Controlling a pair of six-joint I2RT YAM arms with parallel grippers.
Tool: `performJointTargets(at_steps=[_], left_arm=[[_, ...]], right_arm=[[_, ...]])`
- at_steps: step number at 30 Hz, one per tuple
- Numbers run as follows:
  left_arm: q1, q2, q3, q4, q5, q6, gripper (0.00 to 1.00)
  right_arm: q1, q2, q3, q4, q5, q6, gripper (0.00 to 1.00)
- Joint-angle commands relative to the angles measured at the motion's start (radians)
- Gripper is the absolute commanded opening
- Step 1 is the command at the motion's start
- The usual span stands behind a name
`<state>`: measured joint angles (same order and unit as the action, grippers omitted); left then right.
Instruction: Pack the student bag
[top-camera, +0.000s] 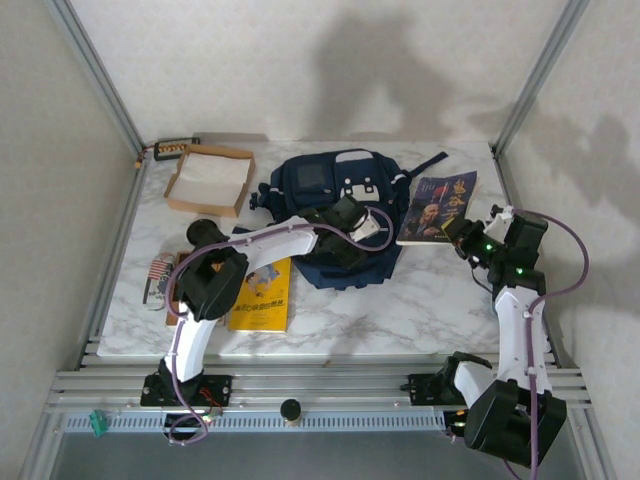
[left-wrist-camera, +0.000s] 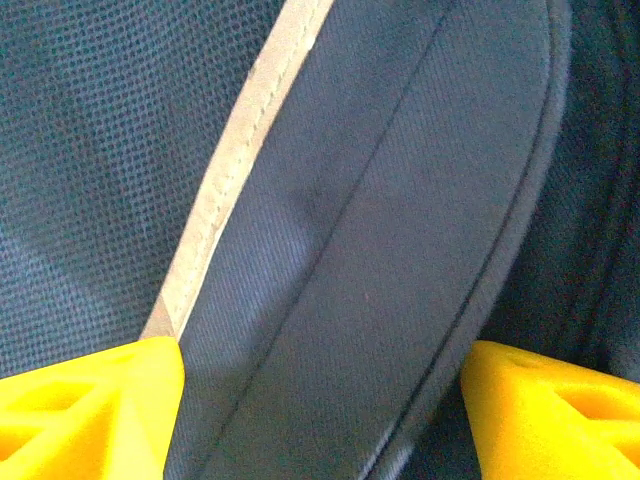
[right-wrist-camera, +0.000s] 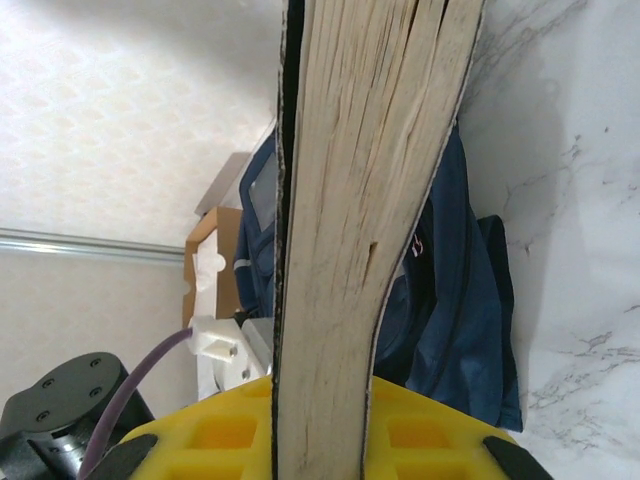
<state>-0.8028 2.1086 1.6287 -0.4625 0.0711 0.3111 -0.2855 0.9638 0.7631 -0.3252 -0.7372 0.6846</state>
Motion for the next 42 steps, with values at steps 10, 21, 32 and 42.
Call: performJointTargets(at_steps=[10,21,32,42], left_arm=[[0.008,0.057,0.092,0.01,-0.044,0.034,0.27],[0.01,-0.067,0.199,-0.017,-0.105,-0.029,0.0],[0.01,-0.129,0.451,-0.095,-0.275,-0.078,0.0],[0.006,-0.137,0.498,-0.106,-0.216,-0.104,0.0]], right_arm=[[-0.009,-0.028,0.008,0.082,-0.03,0.003,0.0],[-0.007,-0.074,0.115,-0.125,0.058,-0.053,0.0],[0.03,-0.106,0.093,-0.25,-0.029,-0.118,0.0],[0.347,-0.064,-0.082,0.071,-0.06,0.062,0.0]])
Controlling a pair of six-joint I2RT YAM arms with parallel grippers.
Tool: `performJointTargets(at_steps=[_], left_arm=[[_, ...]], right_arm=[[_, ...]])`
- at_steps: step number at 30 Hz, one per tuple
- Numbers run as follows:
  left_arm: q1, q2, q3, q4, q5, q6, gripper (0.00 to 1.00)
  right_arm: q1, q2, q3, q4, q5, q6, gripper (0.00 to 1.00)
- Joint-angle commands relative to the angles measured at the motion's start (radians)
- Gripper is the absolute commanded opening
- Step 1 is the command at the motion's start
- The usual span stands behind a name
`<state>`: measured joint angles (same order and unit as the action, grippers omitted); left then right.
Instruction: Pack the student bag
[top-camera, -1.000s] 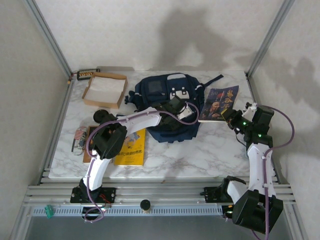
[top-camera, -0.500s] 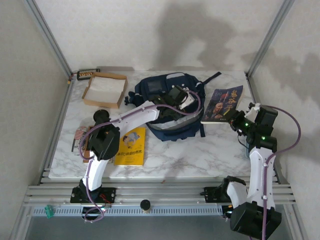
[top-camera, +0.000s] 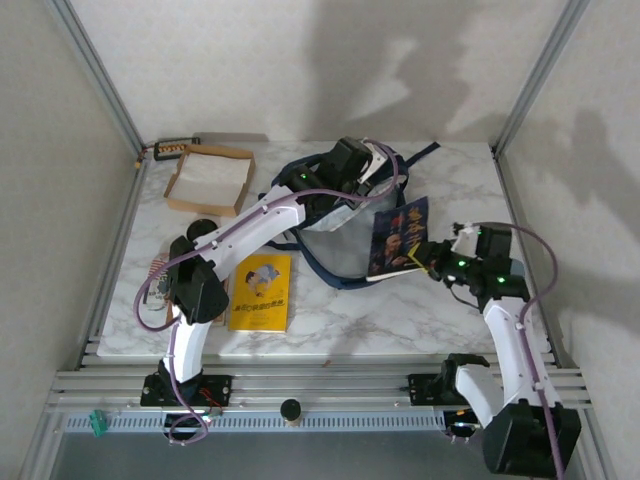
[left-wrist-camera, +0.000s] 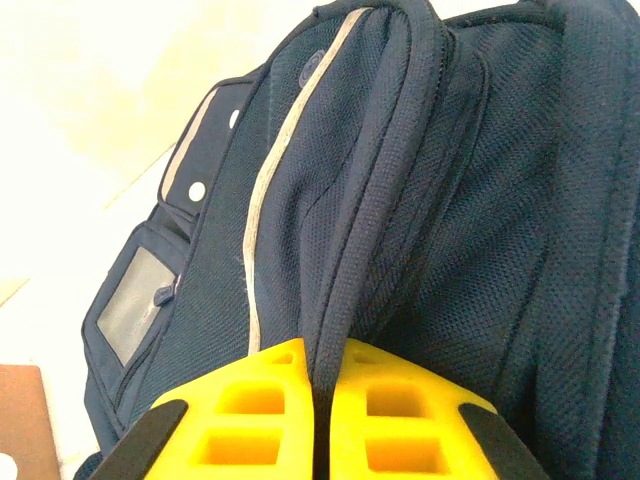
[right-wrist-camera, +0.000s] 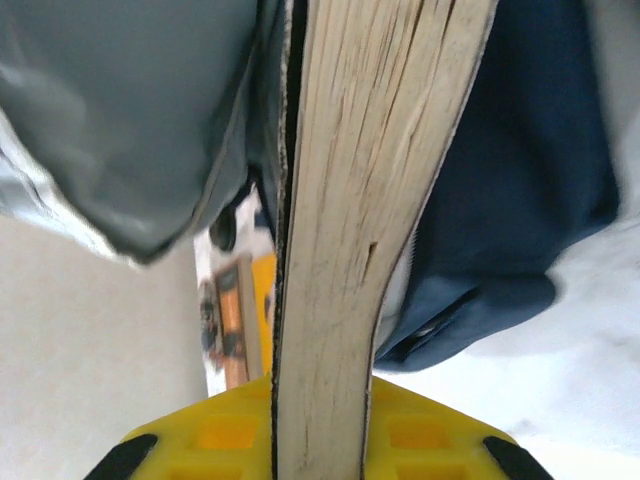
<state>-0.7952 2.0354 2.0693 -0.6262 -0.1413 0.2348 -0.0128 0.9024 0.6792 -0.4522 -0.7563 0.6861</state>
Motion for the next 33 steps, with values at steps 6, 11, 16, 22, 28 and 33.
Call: performJointTargets(at_steps=[6,11,16,22,28,33], left_arm=[[-0.01,-0.071,0.034,0.059,0.051,-0.058,0.0],[-0.012,-0.092,-0.003,0.091,0.059,-0.093,0.0],[-0.012,-0.1,-0.008,0.098,0.108,-0.107,0.0],[-0.012,-0.124,-0.04,0.139,0.114,-0.117,0.0],[-0.012,-0.125,-0.042,0.147,0.066,-0.133,0.0],[-0.009,-0.115,-0.052,0.167,0.048,-0.143,0.0]], right_arm=[[0.217,0.175,-0.052,0.505,-0.017,0.127,0.0],[0.257,0.408,-0.001,0.754,-0.008,0.093,0.03],[0.262,0.591,0.031,0.982,0.002,0.122,0.05],[0.277,0.801,0.194,0.933,0.074,0.038,0.23],[0.276,0.79,0.244,0.697,0.214,-0.035,0.63],[0.284,0.684,0.225,0.477,0.342,-0.077,0.76]])
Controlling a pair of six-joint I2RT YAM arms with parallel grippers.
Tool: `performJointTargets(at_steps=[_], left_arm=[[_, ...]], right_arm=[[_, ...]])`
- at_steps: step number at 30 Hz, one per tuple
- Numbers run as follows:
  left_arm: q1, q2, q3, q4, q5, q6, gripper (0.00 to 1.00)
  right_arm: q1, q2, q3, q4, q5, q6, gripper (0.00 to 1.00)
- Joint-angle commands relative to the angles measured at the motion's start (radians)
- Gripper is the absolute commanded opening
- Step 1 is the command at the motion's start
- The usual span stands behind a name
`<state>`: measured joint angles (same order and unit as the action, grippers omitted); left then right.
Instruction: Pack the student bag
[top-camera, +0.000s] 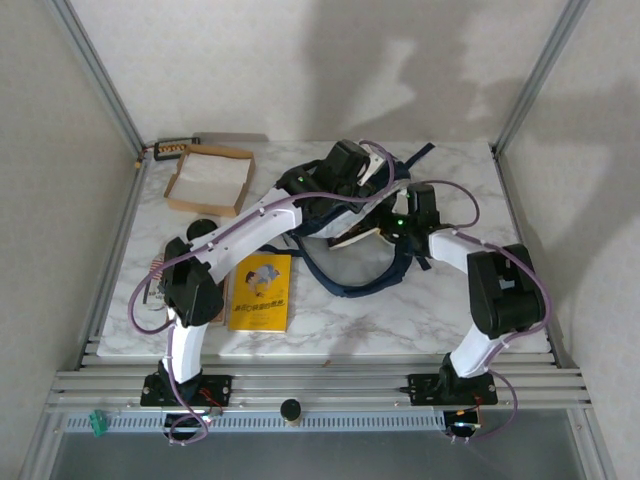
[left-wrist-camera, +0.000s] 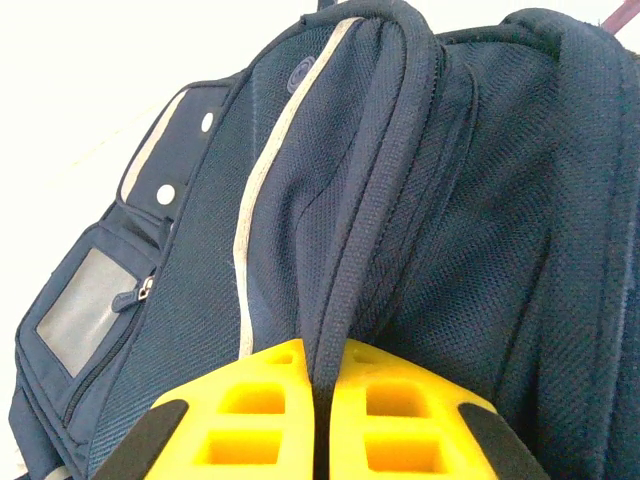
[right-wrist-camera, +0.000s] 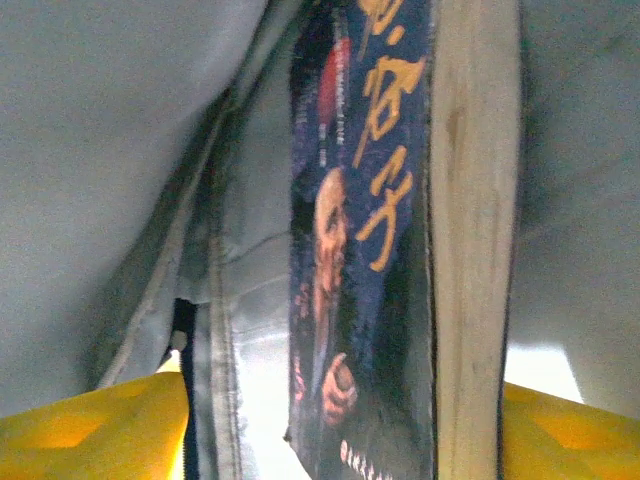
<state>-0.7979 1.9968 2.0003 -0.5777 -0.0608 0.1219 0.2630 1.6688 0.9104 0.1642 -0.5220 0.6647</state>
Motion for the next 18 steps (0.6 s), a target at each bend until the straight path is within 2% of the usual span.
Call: performJointTargets(at_steps=[1,3,8,10,13,18], left_arm=[[-0.006,-0.074,0.017,0.122,-0.029,-0.033,0.0],[-0.006,-0.069,0.017,0.125,-0.024,-0.037,0.0],[-0.007,-0.067,0.015,0.134,-0.005,-0.049,0.0],[-0.007,-0.066,0.014,0.134,0.008,-0.05,0.0],[-0.008,-0.063,0.015,0.132,0.028,-0.052,0.0],[-0.012,-0.067,0.014,0.112,0.072,-0.042,0.0]], right_arm=[[0.009,-0.11,-0.013,-0.184,0.141,-0.067,0.79],[0.009,-0.155,-0.037,-0.241,0.187,-0.07,0.85],[0.062,-0.201,-0.072,-0.33,0.27,-0.062,0.89],[0.096,-0.188,-0.092,-0.289,0.26,-0.037,0.84],[0.118,-0.115,-0.099,-0.194,0.212,0.007,0.7],[0.135,-0.024,-0.043,-0.091,0.273,0.026,0.54]])
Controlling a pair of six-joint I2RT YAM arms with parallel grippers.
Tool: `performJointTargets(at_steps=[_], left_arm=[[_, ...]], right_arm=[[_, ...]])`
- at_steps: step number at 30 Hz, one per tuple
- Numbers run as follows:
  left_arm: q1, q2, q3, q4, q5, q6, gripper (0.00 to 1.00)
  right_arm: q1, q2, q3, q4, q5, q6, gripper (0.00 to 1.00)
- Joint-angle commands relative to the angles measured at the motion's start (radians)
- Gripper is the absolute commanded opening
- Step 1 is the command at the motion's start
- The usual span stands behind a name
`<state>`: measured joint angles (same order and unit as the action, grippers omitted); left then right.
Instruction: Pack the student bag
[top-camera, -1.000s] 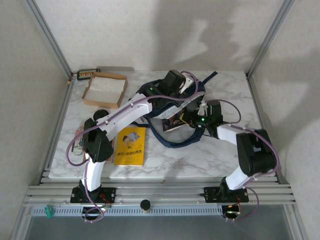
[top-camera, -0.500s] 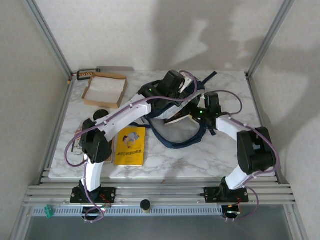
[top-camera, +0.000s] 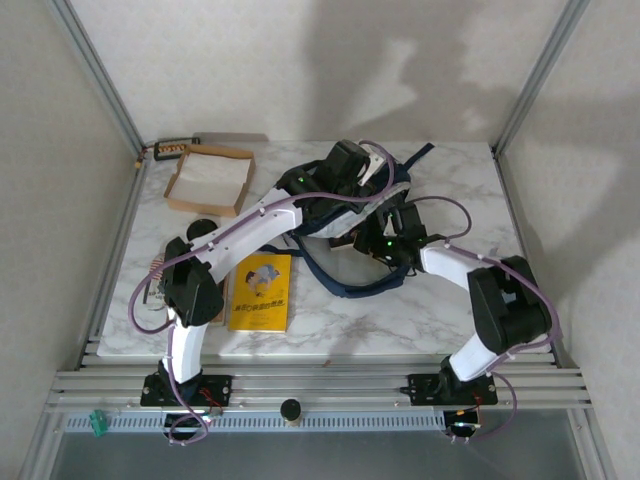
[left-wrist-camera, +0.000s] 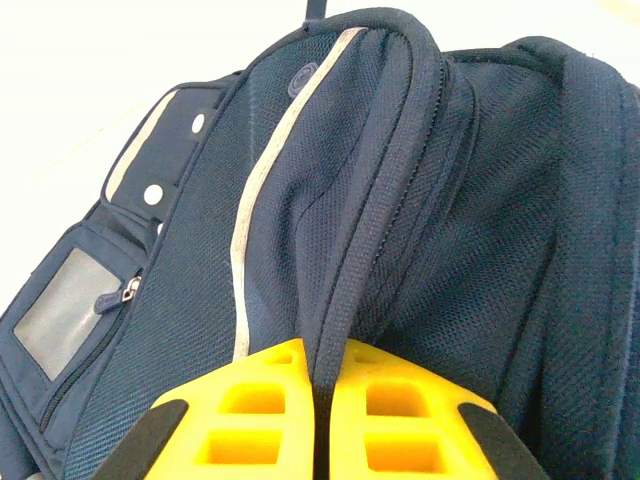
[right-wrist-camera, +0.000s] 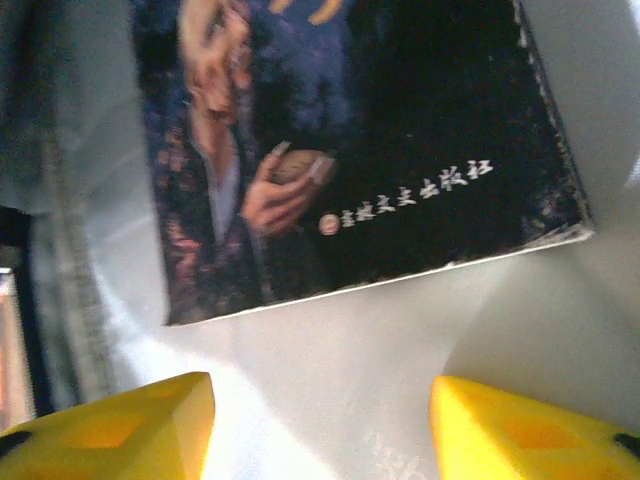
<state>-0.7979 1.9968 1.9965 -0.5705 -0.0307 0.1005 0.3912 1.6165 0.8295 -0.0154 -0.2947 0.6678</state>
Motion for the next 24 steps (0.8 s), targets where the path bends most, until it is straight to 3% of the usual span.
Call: performJointTargets(at_steps=[1,6,12,18,24], left_arm=[[-0.015,-0.069,0.018,0.098,0.058,-0.011,0.0],[-0.025,-0.079,-0.001,0.094,0.053,0.013,0.0],[-0.024,-0.07,-0.001,0.102,0.005,0.013,0.0],[-0.021,-0.072,-0.029,0.122,-0.039,-0.007,0.0],[-0.017,-0.073,-0.114,0.155,-0.024,-0.071,0.0]], right_arm=[[0.006,0.045,0.054,0.124,0.044,0.028,0.51],[0.012,0.143,0.141,0.301,0.016,0.032,0.44],[0.011,0.173,0.182,0.312,0.025,0.013,0.45],[0.008,-0.042,0.011,0.225,0.064,-0.037,0.57],[-0.007,-0.4,-0.135,0.015,0.172,-0.087,0.71]])
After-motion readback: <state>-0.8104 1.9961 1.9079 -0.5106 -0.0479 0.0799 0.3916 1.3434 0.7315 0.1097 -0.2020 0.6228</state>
